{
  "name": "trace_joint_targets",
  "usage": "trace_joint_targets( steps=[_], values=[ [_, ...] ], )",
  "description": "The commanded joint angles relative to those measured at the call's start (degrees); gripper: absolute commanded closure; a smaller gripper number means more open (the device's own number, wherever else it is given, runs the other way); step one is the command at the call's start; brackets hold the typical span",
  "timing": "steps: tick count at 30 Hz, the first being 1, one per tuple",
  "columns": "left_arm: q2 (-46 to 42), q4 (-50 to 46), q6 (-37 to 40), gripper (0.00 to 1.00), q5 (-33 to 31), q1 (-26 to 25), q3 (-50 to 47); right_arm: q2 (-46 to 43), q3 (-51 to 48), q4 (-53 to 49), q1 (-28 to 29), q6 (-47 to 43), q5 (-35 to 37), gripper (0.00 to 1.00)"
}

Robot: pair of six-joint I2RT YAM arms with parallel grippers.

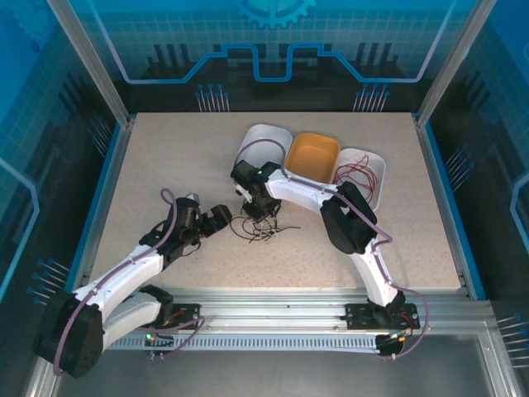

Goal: Untangle the cables

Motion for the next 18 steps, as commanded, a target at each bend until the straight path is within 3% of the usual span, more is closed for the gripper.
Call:
trace_joint_targets(
  steps=[1, 10, 18],
  values=[
    [-0.74, 0.60, -0.54, 0.01, 0.88, 0.72, -0.60, -4.05, 1.13, -0.51, -0.42, 0.69, -1.06, 0.95],
    [-0.62, 1.98, -0.12, 0.01, 2.41, 0.85, -0.50, -16.58, -1.52, 1.51, -0.29, 3.12, -0.47, 0.97],
    [-0.88, 7.13, 1.19, 0.01, 9.13, 0.90, -0.31, -26.25, -6.51, 8.77, -0.62, 6.55, -6.60, 0.98]
  ],
)
